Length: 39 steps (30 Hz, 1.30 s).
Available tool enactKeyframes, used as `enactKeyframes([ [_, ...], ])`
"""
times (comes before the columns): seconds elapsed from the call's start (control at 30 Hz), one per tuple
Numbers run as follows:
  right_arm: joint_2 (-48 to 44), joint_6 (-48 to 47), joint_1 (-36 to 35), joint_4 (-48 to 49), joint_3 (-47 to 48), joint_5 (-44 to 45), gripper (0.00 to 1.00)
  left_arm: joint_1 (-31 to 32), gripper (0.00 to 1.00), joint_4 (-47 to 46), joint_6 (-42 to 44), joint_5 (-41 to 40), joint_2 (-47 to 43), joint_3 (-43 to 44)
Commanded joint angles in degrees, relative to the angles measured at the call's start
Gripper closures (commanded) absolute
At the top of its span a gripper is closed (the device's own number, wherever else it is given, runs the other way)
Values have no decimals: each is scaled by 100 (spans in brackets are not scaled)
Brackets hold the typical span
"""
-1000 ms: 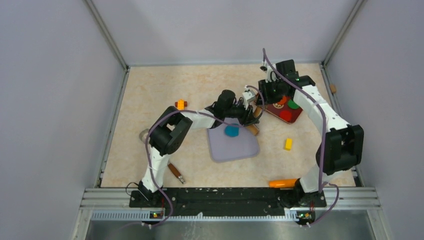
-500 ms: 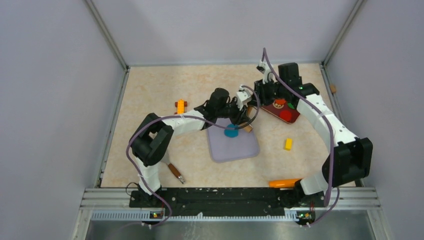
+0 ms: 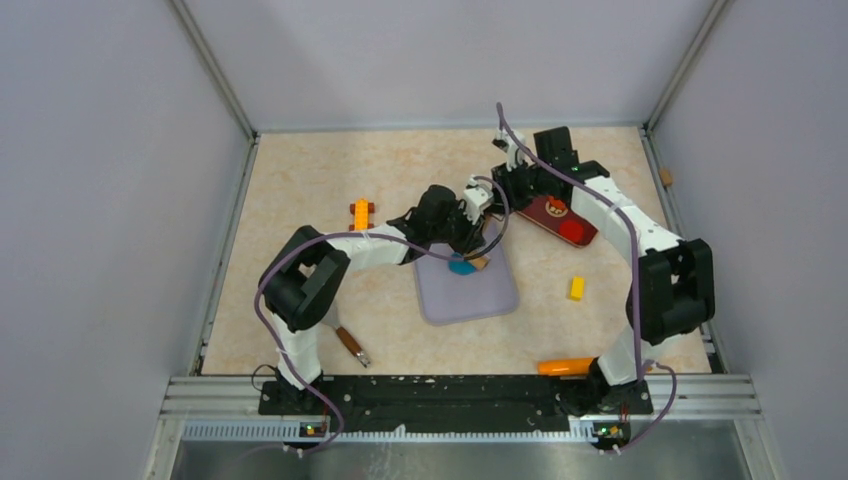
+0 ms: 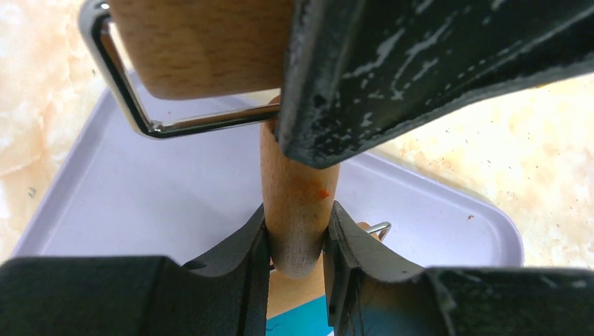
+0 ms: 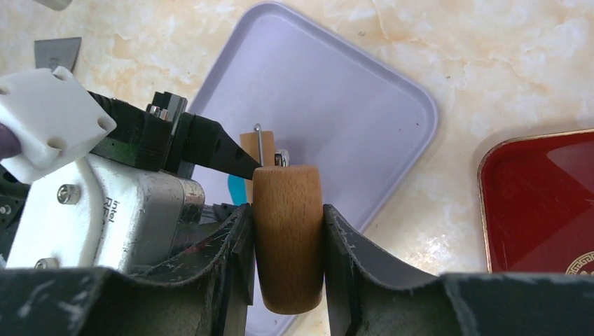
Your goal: Roll out the dumpling wrappers from the dough
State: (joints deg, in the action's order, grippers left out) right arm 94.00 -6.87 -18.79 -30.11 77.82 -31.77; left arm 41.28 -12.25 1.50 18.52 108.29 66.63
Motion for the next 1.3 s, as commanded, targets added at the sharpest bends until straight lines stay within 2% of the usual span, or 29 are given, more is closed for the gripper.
enactKeyframes([
  [0.0, 261, -147, -268, -466, 102, -185, 100, -119, 100, -506, -491, -491, 31, 48],
  [0.43, 629, -245, -569, -212, -517, 324, 100, -189, 100, -702, -741, -648, 212, -679],
  [0.67, 738, -105, -644, -142, -507, 319, 100, -249, 100, -690, -766, -578, 149, -802],
  [0.87, 687, 251, -660, -379, -32, -170, 100, -415, 100, -406, -435, 77, -396, -893],
  [1.03, 703, 346, -661, -839, 538, -872, 100, -439, 100, -178, 322, 833, -998, -923],
  [1.07, 719, 342, -663, -914, 605, -1020, 95, -438, 100, -159, 449, 937, -1140, -924],
  [1.1, 725, 375, -657, -979, 638, -1047, 83, -436, 100, -151, 529, 1001, -1220, -919],
  [1.13, 714, 408, -657, -1002, 635, -1050, 75, -434, 100, -150, 598, 1018, -1296, -923],
  [1.2, 687, 434, -654, -1001, 585, -1055, 66, -432, 100, -155, 750, 1031, -1380, -909],
  [1.27, 682, 511, -646, -974, 527, -1133, 61, -425, 100, -154, 863, 1068, -1419, -883],
])
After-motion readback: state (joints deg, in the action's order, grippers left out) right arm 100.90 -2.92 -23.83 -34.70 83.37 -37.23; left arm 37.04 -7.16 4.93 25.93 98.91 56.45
